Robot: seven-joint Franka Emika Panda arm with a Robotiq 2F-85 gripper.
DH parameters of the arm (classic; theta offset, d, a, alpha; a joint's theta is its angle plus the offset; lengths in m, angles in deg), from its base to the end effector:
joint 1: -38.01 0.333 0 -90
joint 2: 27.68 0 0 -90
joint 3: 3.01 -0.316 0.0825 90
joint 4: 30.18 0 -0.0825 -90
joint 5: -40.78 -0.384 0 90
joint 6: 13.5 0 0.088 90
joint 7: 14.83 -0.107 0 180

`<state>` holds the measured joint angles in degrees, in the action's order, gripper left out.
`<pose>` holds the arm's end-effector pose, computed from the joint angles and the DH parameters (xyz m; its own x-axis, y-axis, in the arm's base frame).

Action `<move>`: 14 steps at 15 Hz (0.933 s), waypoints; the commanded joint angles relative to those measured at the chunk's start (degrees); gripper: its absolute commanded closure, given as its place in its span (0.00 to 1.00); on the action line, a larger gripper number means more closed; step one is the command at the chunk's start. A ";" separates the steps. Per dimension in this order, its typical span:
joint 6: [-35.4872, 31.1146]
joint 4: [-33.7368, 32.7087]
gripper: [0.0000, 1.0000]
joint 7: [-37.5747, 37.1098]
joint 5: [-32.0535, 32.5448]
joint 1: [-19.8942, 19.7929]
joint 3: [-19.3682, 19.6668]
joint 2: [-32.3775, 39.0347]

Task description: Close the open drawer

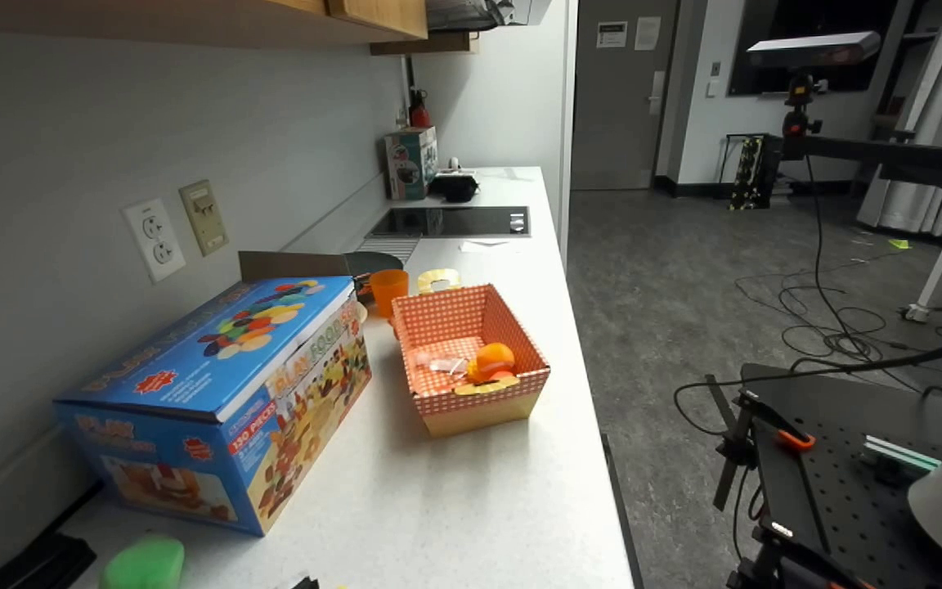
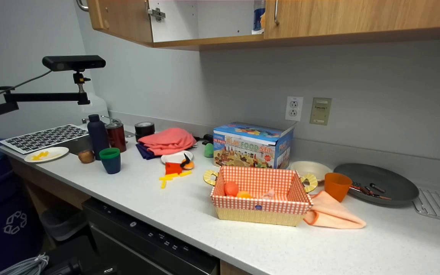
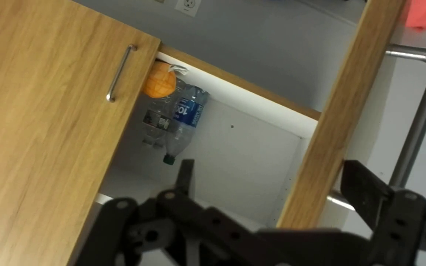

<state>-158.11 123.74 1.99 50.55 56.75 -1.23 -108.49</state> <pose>0.1683 0.0459 0.7046 0.1809 0.4729 0.8623 0.3333 -0.8544 0.3987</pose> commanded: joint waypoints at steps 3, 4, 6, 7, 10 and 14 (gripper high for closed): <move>-11.80 2.90 0.00 -4.16 3.31 -15.37 -1.10 5.97; -14.13 3.03 0.00 -4.83 4.13 -18.23 -1.67 7.85; -18.32 2.74 0.00 -5.76 5.10 -22.31 -2.75 11.98; -19.69 2.25 0.00 -5.79 5.16 -23.17 -3.00 14.19; -23.17 1.75 0.00 -7.31 5.19 -27.29 -5.77 19.67; -12.50 1.39 0.00 -9.43 6.50 -32.86 -11.22 19.09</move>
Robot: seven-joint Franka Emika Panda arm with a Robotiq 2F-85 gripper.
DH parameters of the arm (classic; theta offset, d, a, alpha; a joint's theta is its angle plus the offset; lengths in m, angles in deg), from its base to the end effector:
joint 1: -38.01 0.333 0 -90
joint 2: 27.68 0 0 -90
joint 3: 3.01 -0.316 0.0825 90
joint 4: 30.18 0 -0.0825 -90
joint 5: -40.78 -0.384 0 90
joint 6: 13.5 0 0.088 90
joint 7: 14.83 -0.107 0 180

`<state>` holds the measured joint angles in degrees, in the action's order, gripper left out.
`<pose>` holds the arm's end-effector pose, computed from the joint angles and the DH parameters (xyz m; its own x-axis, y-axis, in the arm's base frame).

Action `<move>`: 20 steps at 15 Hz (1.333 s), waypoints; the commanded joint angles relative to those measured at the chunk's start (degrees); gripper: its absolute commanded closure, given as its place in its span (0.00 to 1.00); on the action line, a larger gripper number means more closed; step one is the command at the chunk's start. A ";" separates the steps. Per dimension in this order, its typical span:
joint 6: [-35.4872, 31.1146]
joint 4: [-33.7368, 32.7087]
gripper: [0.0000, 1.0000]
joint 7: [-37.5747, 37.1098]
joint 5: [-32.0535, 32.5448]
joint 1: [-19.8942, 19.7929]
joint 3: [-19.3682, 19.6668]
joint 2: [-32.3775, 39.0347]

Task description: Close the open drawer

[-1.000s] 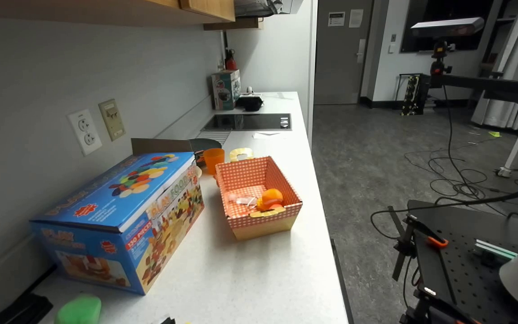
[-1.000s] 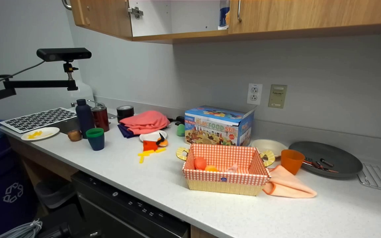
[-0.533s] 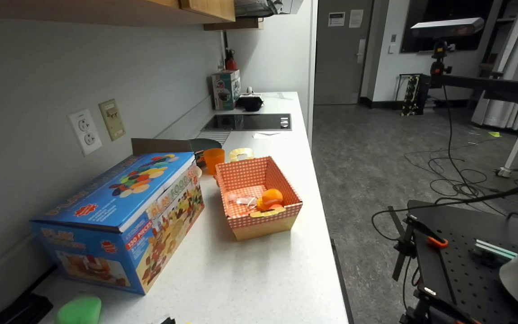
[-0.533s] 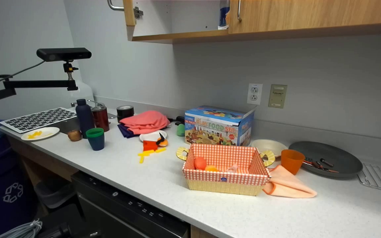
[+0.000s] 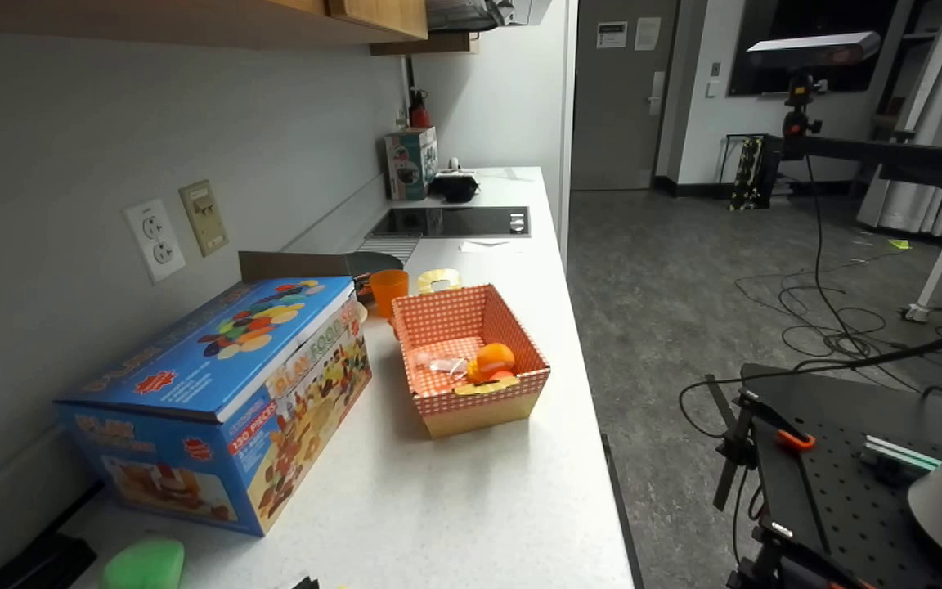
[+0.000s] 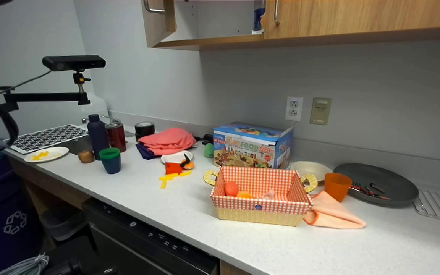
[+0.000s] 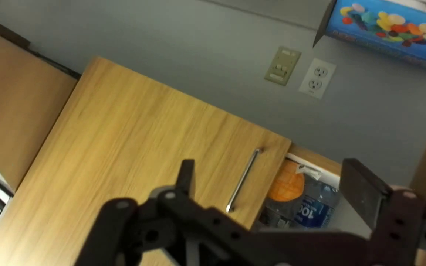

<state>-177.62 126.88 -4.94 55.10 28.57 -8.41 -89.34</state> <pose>0.2858 0.0051 0.6403 0.4060 0.4239 0.8096 -0.0201 -0.8815 0.4717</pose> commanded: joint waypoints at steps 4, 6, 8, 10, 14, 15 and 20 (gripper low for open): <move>22.10 -1.13 0.00 -1.48 4.80 -2.47 -5.50 -4.07; 30.31 -1.04 0.00 0.04 4.07 1.48 -4.25 -5.53; 38.34 -1.54 0.00 1.14 3.04 5.99 -3.68 -7.40; 43.30 -1.94 0.00 2.33 2.43 11.16 -3.16 -10.07; 43.52 -2.40 0.00 4.03 3.72 18.70 -3.91 -14.91; 43.23 -2.63 0.00 4.73 3.53 20.56 -3.97 -15.68; 38.60 -2.18 0.00 10.22 5.22 27.65 -4.89 -18.56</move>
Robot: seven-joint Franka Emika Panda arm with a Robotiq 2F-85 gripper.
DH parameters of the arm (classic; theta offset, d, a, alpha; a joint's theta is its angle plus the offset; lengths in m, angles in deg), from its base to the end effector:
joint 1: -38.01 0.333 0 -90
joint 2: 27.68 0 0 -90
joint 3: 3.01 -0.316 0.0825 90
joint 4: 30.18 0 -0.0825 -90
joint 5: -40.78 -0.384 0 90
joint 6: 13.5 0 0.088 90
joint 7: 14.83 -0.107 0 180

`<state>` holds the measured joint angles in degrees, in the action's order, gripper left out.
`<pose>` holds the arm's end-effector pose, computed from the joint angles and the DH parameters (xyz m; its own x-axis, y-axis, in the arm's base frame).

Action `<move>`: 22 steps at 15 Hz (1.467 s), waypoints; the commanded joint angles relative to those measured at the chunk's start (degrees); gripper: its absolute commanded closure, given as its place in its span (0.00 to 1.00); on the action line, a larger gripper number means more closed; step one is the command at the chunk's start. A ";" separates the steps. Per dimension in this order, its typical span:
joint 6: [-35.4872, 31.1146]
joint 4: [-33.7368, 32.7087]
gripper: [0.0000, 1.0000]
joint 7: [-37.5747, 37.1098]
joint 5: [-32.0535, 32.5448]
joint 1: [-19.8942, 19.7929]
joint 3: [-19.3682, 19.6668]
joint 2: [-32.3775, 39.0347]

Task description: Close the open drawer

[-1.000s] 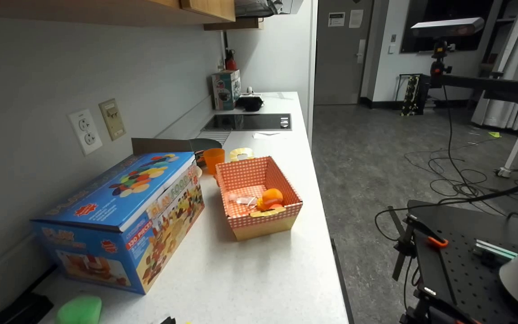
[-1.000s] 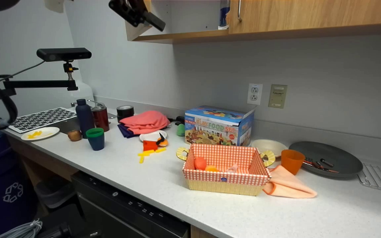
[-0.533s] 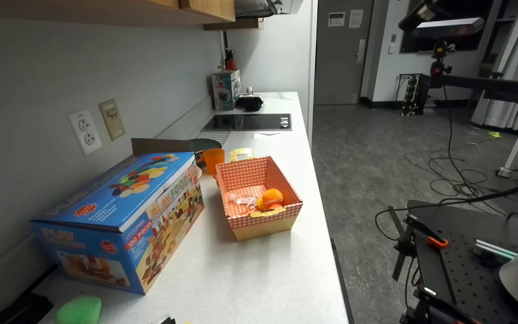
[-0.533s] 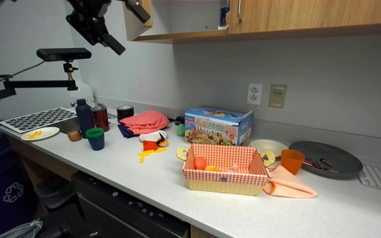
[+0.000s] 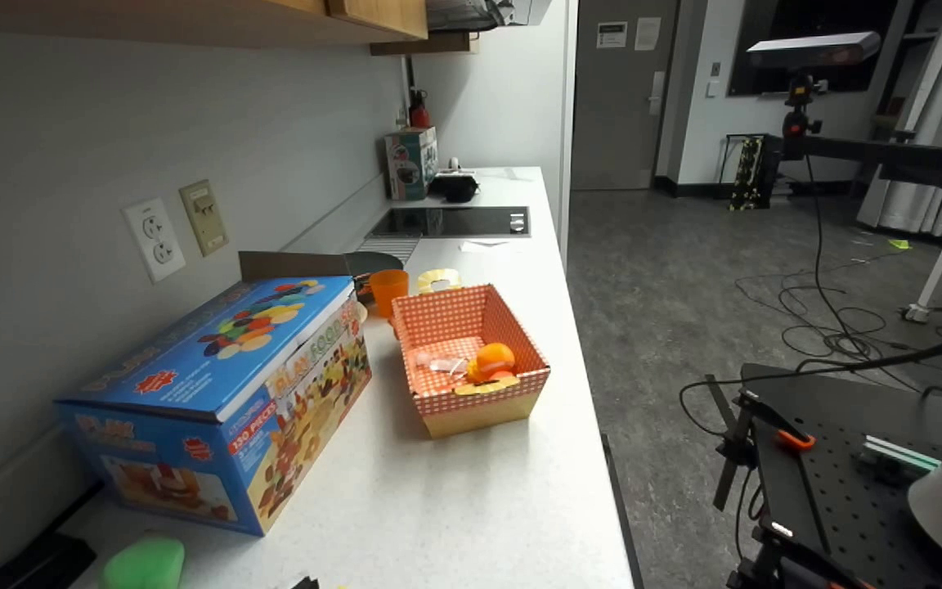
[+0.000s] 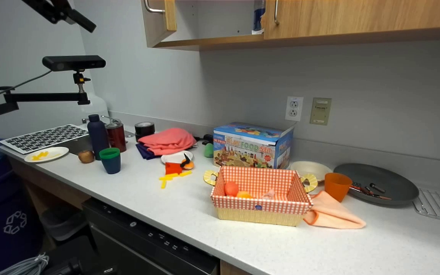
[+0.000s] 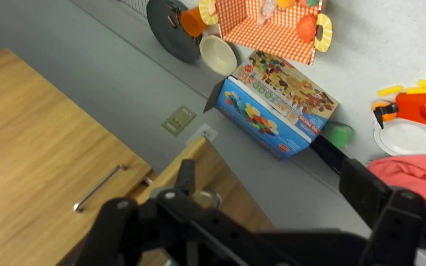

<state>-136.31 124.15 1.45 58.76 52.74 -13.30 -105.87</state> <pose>0.1788 0.0973 0.6400 0.5061 0.7002 0.5036 0.3422 -0.6990 0.6280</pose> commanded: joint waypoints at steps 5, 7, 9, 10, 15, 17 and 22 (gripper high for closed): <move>-12.17 1.68 0.00 10.51 3.91 7.79 1.35 -2.17; -15.14 2.41 0.00 11.52 3.61 8.83 1.81 -2.28; -13.43 1.13 0.00 9.88 2.38 7.37 0.68 -0.86; -13.84 1.33 0.00 10.06 2.36 7.64 0.77 -0.87; -17.37 1.52 0.00 9.44 3.22 6.59 0.85 -0.07; -22.70 0.20 0.00 10.10 5.71 3.92 1.63 2.16; -38.36 -3.31 0.00 11.62 11.85 -4.34 5.31 8.94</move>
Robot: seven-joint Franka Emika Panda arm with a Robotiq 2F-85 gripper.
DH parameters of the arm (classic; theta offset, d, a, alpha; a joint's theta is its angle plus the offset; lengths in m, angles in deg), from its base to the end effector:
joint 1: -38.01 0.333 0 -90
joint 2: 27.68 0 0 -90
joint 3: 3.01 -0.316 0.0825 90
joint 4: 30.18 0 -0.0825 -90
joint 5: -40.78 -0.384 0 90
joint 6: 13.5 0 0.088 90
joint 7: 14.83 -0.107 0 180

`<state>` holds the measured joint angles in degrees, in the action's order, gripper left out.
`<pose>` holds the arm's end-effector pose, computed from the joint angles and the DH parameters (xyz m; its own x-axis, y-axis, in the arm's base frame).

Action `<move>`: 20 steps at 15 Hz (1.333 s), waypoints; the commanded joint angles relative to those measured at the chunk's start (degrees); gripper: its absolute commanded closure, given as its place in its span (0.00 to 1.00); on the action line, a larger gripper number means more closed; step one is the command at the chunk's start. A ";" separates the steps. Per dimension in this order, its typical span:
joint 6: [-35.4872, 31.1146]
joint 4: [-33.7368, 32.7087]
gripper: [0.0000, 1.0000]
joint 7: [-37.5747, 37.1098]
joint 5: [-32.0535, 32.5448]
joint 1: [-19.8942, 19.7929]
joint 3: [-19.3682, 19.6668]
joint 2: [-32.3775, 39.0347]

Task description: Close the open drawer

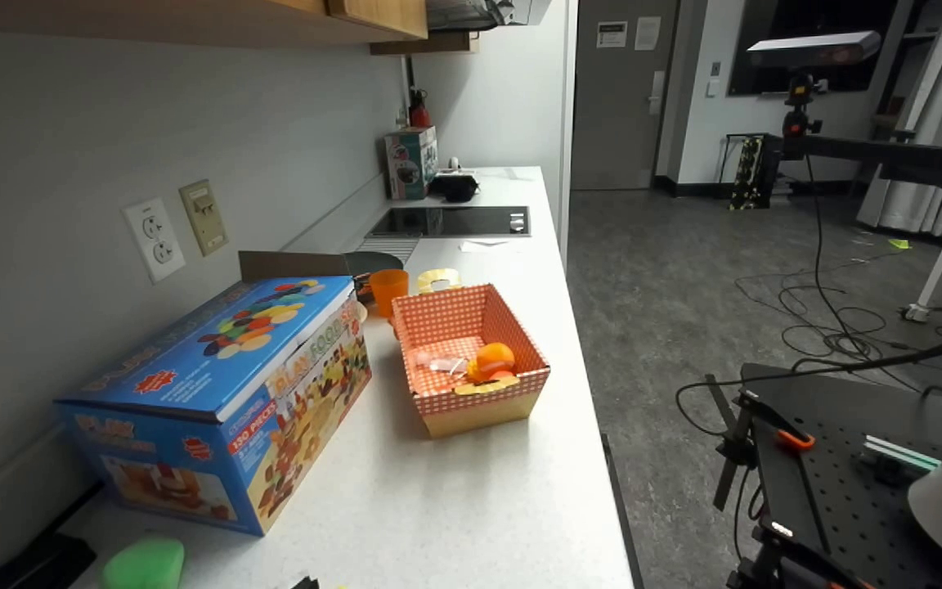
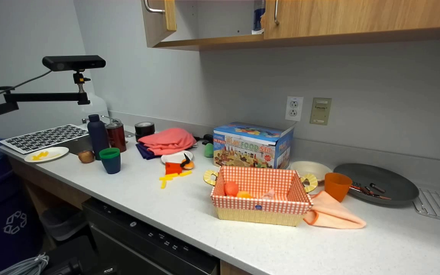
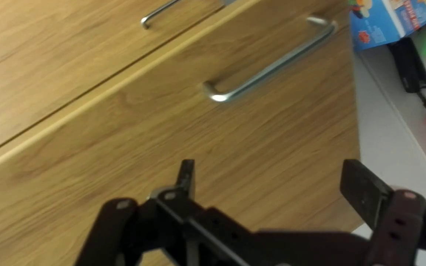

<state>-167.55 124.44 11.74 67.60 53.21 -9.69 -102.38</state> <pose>0.1836 0.1138 0.6921 0.0433 0.8725 0.4868 0.2111 -0.4842 0.8491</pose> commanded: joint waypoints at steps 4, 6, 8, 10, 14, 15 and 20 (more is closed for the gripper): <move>-14.99 -6.33 0.00 1.75 3.23 -8.35 3.15 11.71; -17.26 -7.73 0.00 2.29 2.71 -8.35 3.78 14.89; -19.28 -9.12 0.00 2.60 2.52 -8.20 4.45 17.87; -20.83 -10.41 0.00 2.74 2.40 -8.27 5.18 20.21; -22.78 -12.24 0.00 2.62 1.97 -8.07 6.75 24.07; -23.23 -12.54 0.00 2.55 1.94 -8.08 6.95 24.91; -24.84 -13.23 0.00 2.58 1.60 -7.01 8.24 27.94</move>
<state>-190.63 112.89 12.87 69.68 45.21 -2.71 -77.23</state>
